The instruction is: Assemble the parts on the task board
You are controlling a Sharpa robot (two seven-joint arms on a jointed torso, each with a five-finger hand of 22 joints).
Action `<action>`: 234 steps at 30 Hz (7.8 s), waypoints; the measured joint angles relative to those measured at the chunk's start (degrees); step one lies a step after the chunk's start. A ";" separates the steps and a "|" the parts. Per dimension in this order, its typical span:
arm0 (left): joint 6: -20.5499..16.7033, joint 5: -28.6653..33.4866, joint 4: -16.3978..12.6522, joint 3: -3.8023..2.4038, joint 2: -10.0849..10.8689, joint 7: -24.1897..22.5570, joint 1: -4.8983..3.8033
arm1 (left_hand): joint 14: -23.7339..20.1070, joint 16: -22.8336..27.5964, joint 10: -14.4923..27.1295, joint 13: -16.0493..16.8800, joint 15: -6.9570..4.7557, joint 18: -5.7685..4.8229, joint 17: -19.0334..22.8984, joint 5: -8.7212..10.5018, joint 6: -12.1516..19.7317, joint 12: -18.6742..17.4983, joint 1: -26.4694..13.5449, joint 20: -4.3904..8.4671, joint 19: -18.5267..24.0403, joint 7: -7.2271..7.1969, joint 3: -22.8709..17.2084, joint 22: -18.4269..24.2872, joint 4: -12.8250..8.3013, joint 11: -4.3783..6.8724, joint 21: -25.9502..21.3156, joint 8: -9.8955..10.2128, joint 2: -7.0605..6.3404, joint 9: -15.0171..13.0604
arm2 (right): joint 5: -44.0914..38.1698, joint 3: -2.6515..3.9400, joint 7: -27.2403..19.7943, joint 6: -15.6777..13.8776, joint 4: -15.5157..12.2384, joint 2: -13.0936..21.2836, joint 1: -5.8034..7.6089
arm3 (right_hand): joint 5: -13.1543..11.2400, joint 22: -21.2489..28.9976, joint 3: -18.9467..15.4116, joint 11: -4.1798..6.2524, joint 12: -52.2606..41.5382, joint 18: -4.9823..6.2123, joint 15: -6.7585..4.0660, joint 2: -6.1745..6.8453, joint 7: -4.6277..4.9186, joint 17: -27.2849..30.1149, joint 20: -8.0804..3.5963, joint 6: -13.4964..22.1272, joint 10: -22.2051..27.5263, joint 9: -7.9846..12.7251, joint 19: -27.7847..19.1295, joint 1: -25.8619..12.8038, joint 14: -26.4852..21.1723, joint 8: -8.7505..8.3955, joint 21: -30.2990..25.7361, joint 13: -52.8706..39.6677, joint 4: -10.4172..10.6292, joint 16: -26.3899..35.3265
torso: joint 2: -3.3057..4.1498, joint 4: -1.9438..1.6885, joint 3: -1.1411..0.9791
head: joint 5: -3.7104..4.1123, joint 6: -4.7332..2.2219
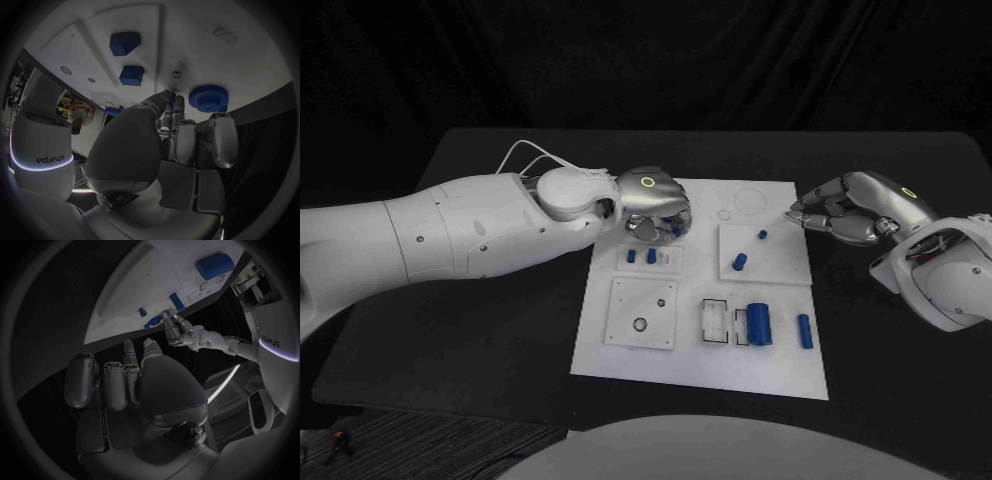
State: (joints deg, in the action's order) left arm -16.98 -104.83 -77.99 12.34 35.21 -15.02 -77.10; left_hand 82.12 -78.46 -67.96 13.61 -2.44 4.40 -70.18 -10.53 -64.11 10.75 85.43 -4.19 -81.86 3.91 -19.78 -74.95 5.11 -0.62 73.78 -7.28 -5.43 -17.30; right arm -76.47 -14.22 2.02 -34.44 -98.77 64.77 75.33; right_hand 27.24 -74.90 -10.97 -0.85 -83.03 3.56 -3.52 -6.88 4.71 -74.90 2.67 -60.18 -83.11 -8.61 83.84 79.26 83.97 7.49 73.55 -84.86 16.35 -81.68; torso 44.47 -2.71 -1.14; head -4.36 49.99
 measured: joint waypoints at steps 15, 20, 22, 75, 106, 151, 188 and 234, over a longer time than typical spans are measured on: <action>-1.74 -0.03 -5.07 -0.07 6.14 1.19 -2.75 | 0.00 0.39 -0.12 -1.90 0.00 0.00 0.90 5.09 1.37 -3.75 -0.12 0.00 0.00 -0.32 -0.83 0.01 0.36 0.12 -0.82 2.63 0.34 1.53 | 0.40 -0.01 0.11 0.46 0.98 -0.12 -0.05 | 0.00 -0.05 0.00 -0.01 -0.02 0.00 0.10 0.00 0.00 0.00 0.00 0.00 0.00 0.00 0.00 0.00 -0.10 0.00 -0.22 0.00 0.00 0.00 | -0.26 -0.16 -0.04 | -0.40 0.00; -1.51 -0.04 -5.60 -0.03 6.81 1.49 -2.99 | 0.00 0.39 -0.02 -2.11 0.00 0.00 0.91 6.55 1.37 -4.19 -1.28 0.00 0.00 -0.32 -0.88 0.01 0.97 0.42 -0.82 3.00 -0.04 1.67 | 0.46 0.00 0.14 0.61 1.01 -0.11 -0.34 | 0.00 -0.04 0.00 -0.02 0.09 0.00 0.11 0.00 0.00 0.00 0.00 0.00 0.02 0.00 0.00 0.00 -0.10 0.00 -0.44 0.00 0.00 0.00 | -0.25 -0.14 0.01 | -0.86 0.00; -1.25 -0.04 -5.67 -0.02 7.14 1.64 -3.00 | 0.00 0.39 -0.08 -2.18 0.00 0.00 1.00 6.71 1.49 -4.19 -1.52 0.00 0.00 -0.44 -0.88 0.01 1.23 0.47 -0.82 3.01 -0.23 1.73 | 0.47 0.00 0.15 0.68 1.01 -0.04 -0.44 | 0.00 -0.04 0.00 -0.19 0.22 0.00 0.12 0.21 0.00 0.00 0.00 0.00 0.20 0.00 0.00 0.21 -0.11 0.00 -0.44 0.00 0.00 0.00 | -0.21 -0.11 0.05 | -0.91 0.00; 3.32 -0.06 -6.36 -0.07 8.39 3.95 -0.61 | -1.05 1.49 0.10 -2.27 -0.62 -0.01 3.61 6.71 1.59 -4.60 -1.85 -0.20 1.06 -0.52 -1.03 0.03 1.70 0.29 -2.91 3.08 -0.49 1.97 | 0.58 0.00 0.56 1.45 0.98 -0.20 -1.09 | 1.34 -0.01 0.95 -0.20 1.15 0.00 0.20 0.76 0.00 0.00 0.00 0.00 0.21 0.09 0.00 1.51 0.03 -0.30 -1.01 -0.84 -0.31 0.22 | -0.18 -0.05 0.00 | -1.26 0.00; 2.79 -0.08 -5.08 0.01 9.07 8.54 -0.19 | -4.53 3.81 4.61 -2.38 0.81 0.00 7.80 7.59 22.38 -6.57 -6.44 -0.51 3.63 -7.98 4.38 0.04 7.71 -1.34 -7.47 3.67 -4.49 7.00 | 0.59 0.00 0.74 1.78 0.57 0.12 -1.10 | 1.33 -0.05 1.10 -0.60 1.09 0.00 -0.04 0.46 0.00 0.00 0.00 0.00 0.65 0.08 0.00 1.82 0.03 -0.30 -1.01 -1.66 -0.15 0.22 | -0.26 -0.01 0.04 | -1.50 0.00; 13.30 93.57 -8.73 0.09 20.30 -22.48 -1.10 | -82.10 78.26 67.96 -13.52 4.29 4.50 70.13 0.26 52.98 -10.56 -21.81 -3.27 81.72 -8.36 32.75 74.27 11.64 6.37 -73.45 5.68 11.48 15.81 | -11.85 0.01 8.42 20.94 -0.90 -6.13 9.36 | -21.88 -0.01 23.81 -4.33 76.48 2.30 2.81 17.80 -2.25 11.09 3.06 11.88 37.40 4.52 -7.59 5.61 -2.49 -3.62 -22.41 74.11 -0.11 8.47 | 1.33 -2.00 3.18 | 1.33 0.00; 17.35 98.70 -12.82 0.07 22.14 -22.15 -0.62 | -82.09 78.26 67.97 -13.52 7.80 5.37 70.09 -7.30 52.01 -10.56 -14.90 -8.83 81.50 -7.79 32.24 72.55 11.55 0.61 -73.45 5.68 14.45 15.80 | -16.98 0.01 8.98 20.83 -5.55 0.40 6.41 | -19.04 -0.05 25.60 -3.96 72.39 2.28 3.94 14.66 1.76 9.57 3.68 2.94 21.97 4.46 -5.73 0.88 -1.35 -2.55 -19.64 78.36 -0.79 6.42 | 2.29 -2.14 3.87 | 2.99 0.01; 19.66 98.83 -11.73 0.08 20.99 -20.18 -0.11 | -81.57 78.25 67.35 -13.49 10.96 5.36 69.97 -12.62 47.48 -10.55 -9.80 -11.74 80.19 -3.24 32.87 69.71 11.26 -0.42 -72.78 5.17 15.94 15.25 | -17.35 0.26 8.11 16.36 -2.68 -3.80 2.85 | -17.31 -0.01 32.54 -2.98 72.36 2.28 3.42 16.34 2.23 10.81 3.27 -2.40 17.01 2.60 -5.73 7.16 -1.87 -1.25 -19.77 79.53 -5.99 6.69 | 2.36 -2.15 3.88 | 2.88 0.02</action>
State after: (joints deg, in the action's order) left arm 2.69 -6.01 -89.72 12.42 56.20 -35.21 -77.21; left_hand 0.55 -0.21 -0.61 0.12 8.52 9.76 -0.21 -23.15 -16.63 0.19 75.63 -15.93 -1.67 0.66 13.09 -5.24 16.36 -1.04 1.00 -2.11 10.51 -2.05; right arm -93.82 -13.96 10.13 -18.09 -101.45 60.97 78.18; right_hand 9.93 -74.92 21.57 -3.83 -10.67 5.84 -0.10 9.46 6.94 -64.09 5.94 -62.58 -66.10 -6.01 78.11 86.41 82.10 6.24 53.78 -5.32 10.36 -74.99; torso 46.83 -4.87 2.74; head -1.48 50.01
